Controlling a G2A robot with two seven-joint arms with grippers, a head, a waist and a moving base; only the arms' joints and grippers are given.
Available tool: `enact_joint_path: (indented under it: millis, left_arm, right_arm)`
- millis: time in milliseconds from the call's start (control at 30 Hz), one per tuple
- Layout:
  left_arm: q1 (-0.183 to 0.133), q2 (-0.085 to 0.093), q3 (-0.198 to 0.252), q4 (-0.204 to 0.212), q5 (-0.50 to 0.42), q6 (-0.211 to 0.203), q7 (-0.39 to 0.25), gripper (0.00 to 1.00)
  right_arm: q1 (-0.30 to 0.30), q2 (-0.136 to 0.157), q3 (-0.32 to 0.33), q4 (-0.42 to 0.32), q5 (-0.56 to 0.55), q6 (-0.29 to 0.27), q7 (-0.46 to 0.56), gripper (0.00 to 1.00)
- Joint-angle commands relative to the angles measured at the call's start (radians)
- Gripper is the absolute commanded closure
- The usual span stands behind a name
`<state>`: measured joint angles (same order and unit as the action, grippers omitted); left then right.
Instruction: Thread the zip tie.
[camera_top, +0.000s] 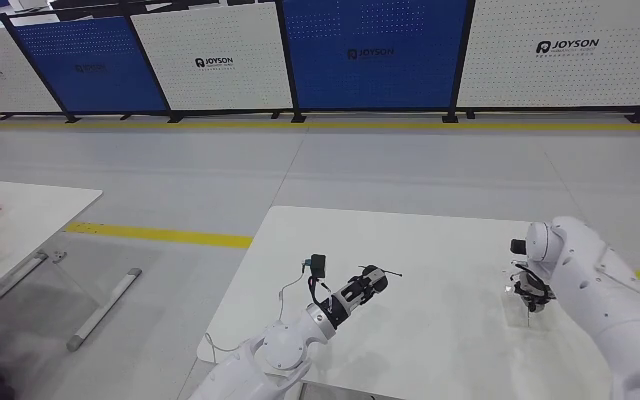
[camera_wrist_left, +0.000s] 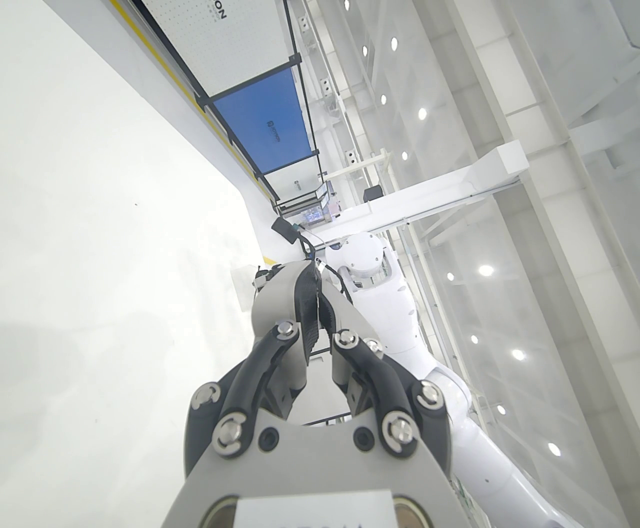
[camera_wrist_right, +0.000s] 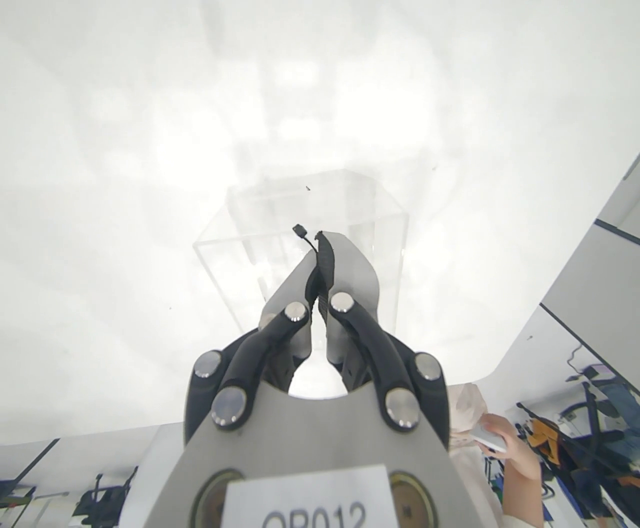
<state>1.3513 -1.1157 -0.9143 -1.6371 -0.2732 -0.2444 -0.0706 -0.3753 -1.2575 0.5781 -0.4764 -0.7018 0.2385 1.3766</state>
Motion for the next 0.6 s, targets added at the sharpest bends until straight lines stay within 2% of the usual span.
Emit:
enact_joint_path:
  millis: [0,167,300,433,567]
  left_arm:
    - [0.000,0.000,0.000,0.000,0.000,0.000,0.000,1.00]
    - [0.000,0.000,0.000,0.000,0.000,0.000,0.000,1.00]
    - [0.000,0.000,0.000,0.000,0.000,0.000,0.000,1.00]
    - [0.000,0.000,0.000,0.000,0.000,0.000,0.000,1.00]
    - [0.000,0.000,0.000,0.000,0.000,0.000,0.000,1.00]
  right_arm:
    - [0.003,-0.002,0.004,0.008,0.001,-0.005,-0.009,1.00]
    - [0.000,0.004,0.022,0.004,0.001,-0.023,-0.038,1.00]
    - [-0.017,0.025,0.049,-0.039,0.004,-0.057,-0.053,1.00]
    - [-0.051,0.062,0.093,-0.119,0.005,-0.090,-0.047,1.00]
    - [-0.107,0.117,0.157,-0.248,-0.017,-0.085,-0.027,1.00]
